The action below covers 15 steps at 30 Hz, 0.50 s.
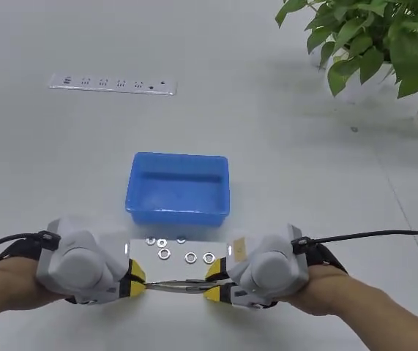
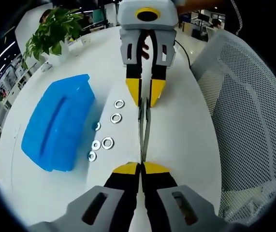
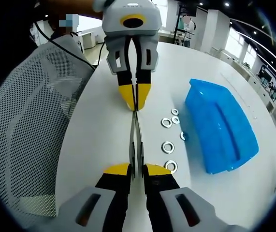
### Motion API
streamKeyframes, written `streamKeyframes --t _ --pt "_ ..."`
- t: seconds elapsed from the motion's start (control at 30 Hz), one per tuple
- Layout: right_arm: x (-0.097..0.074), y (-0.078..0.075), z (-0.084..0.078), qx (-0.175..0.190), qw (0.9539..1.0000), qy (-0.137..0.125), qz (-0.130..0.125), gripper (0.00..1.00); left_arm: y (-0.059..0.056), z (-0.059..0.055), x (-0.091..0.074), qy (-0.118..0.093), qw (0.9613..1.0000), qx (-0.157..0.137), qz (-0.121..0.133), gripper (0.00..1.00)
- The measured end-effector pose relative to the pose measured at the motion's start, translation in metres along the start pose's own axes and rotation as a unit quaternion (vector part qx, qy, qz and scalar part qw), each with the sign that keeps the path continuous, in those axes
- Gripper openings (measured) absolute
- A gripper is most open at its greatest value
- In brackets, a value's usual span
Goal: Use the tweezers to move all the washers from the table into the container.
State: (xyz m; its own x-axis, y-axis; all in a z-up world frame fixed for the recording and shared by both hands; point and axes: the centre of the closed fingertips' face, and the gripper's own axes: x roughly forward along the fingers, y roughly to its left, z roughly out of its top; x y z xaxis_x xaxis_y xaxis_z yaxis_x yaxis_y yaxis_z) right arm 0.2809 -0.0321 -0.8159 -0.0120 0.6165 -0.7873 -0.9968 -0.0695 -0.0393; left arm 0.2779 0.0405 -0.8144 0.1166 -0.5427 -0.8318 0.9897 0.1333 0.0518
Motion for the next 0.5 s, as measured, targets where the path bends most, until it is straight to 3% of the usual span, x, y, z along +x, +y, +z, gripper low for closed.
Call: streamKeyframes --t 0.5 --pt "-0.001 -0.003 0.005 -0.008 0.9999 -0.004 -0.006 0.17 0.002 0.01 -0.013 0.004 0.9999 0.007 0.01 0.05"
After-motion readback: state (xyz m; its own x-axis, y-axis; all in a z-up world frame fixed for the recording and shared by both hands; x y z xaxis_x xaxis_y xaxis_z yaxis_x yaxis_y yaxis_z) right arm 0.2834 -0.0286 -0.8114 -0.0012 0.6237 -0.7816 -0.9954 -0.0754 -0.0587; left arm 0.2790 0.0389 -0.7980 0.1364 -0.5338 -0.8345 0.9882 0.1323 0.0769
